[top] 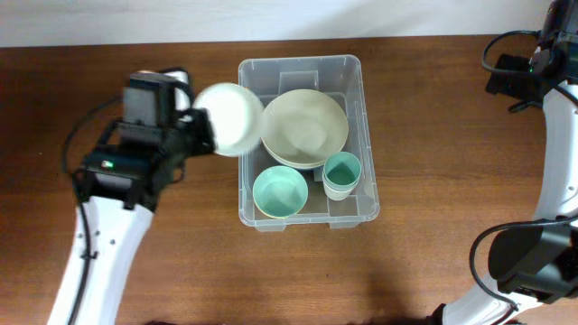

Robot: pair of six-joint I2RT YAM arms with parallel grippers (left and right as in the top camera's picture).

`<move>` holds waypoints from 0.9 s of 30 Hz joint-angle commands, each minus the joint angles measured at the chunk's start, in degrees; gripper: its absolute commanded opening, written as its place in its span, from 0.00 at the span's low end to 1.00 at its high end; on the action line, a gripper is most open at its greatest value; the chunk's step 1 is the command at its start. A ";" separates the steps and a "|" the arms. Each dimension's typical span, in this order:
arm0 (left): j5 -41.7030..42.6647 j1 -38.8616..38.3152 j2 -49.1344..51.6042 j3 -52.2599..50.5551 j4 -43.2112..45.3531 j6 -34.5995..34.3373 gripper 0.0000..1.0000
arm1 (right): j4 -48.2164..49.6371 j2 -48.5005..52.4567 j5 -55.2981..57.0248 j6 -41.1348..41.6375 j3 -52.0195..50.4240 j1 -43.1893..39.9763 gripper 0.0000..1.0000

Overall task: Pack container
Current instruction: 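Lift the white bowl and stack it into the mint bowl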

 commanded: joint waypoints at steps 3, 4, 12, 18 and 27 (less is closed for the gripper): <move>0.04 -10.03 2.19 0.04 -3.85 0.44 0.01 | 0.00 0.09 -0.09 0.46 -0.02 -0.04 0.99; 0.07 -10.64 2.80 0.04 -4.24 0.44 0.01 | 0.00 0.09 -0.09 0.46 -0.02 -0.04 0.99; 0.42 -13.51 10.78 0.02 -6.71 0.33 0.01 | 0.00 0.09 -0.09 0.46 -0.02 -0.04 0.99; 3.15 -13.51 13.42 0.04 -6.69 0.26 0.01 | 0.00 0.09 -0.09 0.46 -0.02 -0.04 0.99; 3.56 -13.51 13.42 0.04 -6.91 0.31 0.09 | 0.00 0.09 -0.09 0.46 -0.02 -0.04 0.99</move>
